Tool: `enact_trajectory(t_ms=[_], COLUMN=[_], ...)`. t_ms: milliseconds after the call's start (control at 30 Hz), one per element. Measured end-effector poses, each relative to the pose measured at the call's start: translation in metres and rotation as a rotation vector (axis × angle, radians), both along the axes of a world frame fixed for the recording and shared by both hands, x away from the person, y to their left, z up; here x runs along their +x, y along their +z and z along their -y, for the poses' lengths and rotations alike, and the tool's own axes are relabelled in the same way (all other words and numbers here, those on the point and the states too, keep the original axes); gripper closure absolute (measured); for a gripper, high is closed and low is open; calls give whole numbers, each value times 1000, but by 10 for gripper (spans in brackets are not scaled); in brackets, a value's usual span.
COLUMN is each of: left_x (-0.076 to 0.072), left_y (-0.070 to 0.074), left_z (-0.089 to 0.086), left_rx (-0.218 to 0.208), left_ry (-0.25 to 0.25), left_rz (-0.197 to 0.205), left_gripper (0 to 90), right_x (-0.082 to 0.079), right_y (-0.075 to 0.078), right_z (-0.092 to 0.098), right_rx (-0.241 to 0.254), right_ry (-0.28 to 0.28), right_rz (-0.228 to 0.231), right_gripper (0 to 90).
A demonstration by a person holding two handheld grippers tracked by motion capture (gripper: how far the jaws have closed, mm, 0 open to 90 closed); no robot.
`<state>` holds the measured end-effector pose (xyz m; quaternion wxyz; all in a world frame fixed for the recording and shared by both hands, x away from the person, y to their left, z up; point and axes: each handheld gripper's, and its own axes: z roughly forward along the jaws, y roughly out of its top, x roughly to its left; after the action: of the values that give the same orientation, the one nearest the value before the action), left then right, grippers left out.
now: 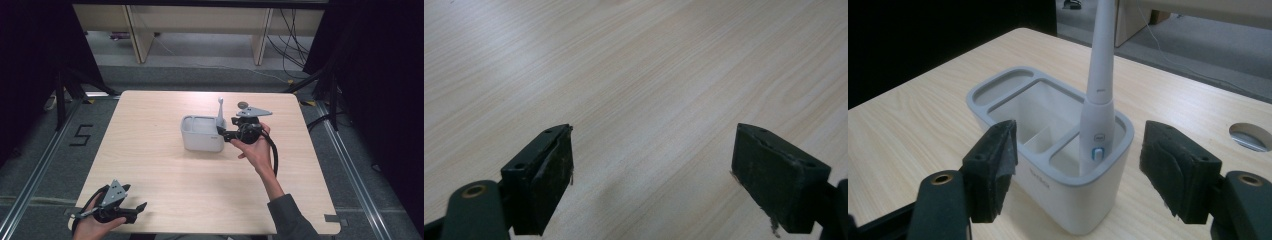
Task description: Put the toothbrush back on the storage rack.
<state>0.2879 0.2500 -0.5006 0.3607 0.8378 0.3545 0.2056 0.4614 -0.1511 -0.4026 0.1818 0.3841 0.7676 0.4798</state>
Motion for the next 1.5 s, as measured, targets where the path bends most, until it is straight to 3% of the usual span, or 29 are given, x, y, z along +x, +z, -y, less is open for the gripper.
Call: enact_trajectory(t_ms=[100, 133, 267, 367, 400, 500, 533, 700, 733, 767, 800, 833, 900, 933, 967, 1100, 1133, 1167, 1333, 1367, 1400, 1500], left_x=[1, 0, 0, -1, -1, -1, -1, -1, -1, -1, -1, -1, -1, -1, -1, -1, -1, -1, -1, -1, -1, -1], left_y=[0, 0, 1, 0, 1, 0, 1, 0, 1, 1, 2, 1, 2, 1, 1, 2, 1, 2, 1, 2, 2, 2], left_z=[0, 0, -1, 1, 0, 0, -1, 1, -1, 0, -1, 0, -1, 0, 1, -1, 1, -1, 1, -1, -1, 1], left_rx=[14, -6, 17, -17, -2, -15, 8, -16, 5, -3, 13, 1, 17, -2, -14, 12, -9, 15, -20, -4, -2, -17], left_ry=[4, -1, -2, 10, 8, 10, 1, 12, 1, 9, 0, 7, -2, 7, 8, 1, 14, 0, 16, 1, 3, 11], left_rz=[5, 1, -1, 2, 2, 0, -1, 2, 0, 3, 2, 2, 2, 5, 3, 5, 6, 5, 9, 5, 3, 6], left_gripper=[166, 166, 166, 166, 166, 166, 166, 166, 166, 166, 166, 166, 166, 166, 166, 166, 166, 166, 166, 166, 165, 165], right_x=[-2, -2, -7, -9, -11, -13, -14, -17, -18, -19, -19, -21, -22, -24, -24, -28, -28, -30, -33, -33, -34, -39], right_y=[-3, -4, -7, -7, -7, -8, -9, -10, -10, -10, -11, -12, -11, -12, -12, -13, -14, -14, -17, -18, -19, -19], right_z=[2, 4, 6, 9, 9, 12, 12, 14, 16, 16, 17, 16, 18, 17, 18, 20, 20, 20, 24, 24, 26, 26], right_rx=[3, -6, -5, -10, -1, -12, -3, -1, -16, -7, -19, -1, -34, -15, -27, -9, -7, -9, -5, 7, -9, 14], right_ry=[19, 21, 16, 20, 16, 24, 17, 22, 31, 22, 31, 29, 38, 22, 36, 32, 39, 24, 28, 31, 26, 15], right_rz=[6, 12, -6, -2, -7, 1, -14, -10, -7, -25, -4, -21, -5, -14, -7, -31, -19, -31, -28, -34, -11, -57], right_gripper=[317, 317, 314, 310, 309, 307, 304, 286, 285, 281, 275, 270, 259, 250, 246, 222, 204, 189, 168, 162, 160, 158])
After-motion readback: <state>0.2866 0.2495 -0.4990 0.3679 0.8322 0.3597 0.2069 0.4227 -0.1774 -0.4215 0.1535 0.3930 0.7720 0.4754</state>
